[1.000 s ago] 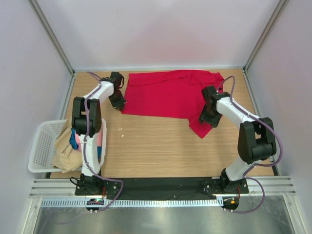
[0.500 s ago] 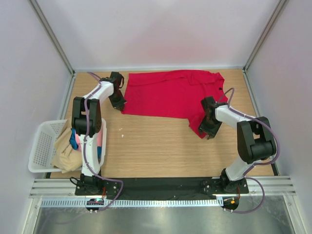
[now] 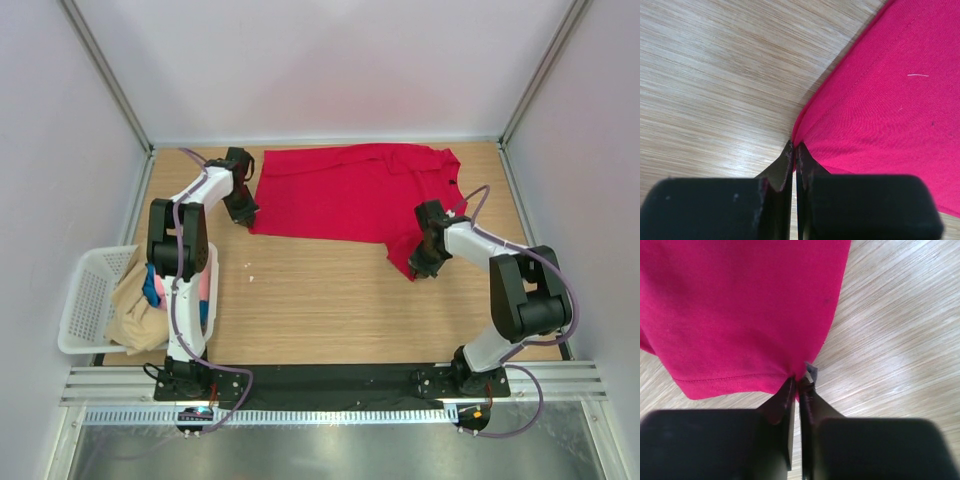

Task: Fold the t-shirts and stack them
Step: Flatten the tshirt out

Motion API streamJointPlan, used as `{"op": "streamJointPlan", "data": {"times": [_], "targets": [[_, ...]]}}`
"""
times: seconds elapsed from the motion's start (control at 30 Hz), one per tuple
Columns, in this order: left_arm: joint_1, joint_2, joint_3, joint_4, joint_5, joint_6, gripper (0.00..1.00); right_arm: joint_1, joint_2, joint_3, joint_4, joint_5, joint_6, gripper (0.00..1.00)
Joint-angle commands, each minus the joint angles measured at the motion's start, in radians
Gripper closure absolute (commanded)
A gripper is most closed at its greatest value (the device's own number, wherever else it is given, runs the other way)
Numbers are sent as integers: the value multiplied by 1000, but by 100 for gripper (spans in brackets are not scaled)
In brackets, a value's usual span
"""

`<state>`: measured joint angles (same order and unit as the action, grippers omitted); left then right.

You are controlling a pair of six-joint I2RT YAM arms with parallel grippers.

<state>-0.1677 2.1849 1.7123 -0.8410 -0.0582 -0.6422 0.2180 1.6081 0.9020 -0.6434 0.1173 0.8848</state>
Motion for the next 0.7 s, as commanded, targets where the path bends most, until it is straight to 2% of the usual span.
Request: {"op": "streamJointPlan", "data": {"times": [0.0,0.03,0.23,0.43,0.6,0.67], "targets": [[7,-43,-16,10,18,13,100,-15,-7,-55,54,54,66,94],[7,-47,-13,8,18,13,100,-29,-16,-54,50,71,71,99],[7,-73,33,-10,32,19,100,-106,-158,20,-1,117,-6,99],[7,-123,179,-23,31,4,100,-187,-266,270,-9,168,-145,99],[7,-125,351,-41,41,-17,100,-206,-240,518,-12,199,-231,99],[7,-120,434,-53,52,-22,100,-253,-215,607,-19,199,-242,99]]}}
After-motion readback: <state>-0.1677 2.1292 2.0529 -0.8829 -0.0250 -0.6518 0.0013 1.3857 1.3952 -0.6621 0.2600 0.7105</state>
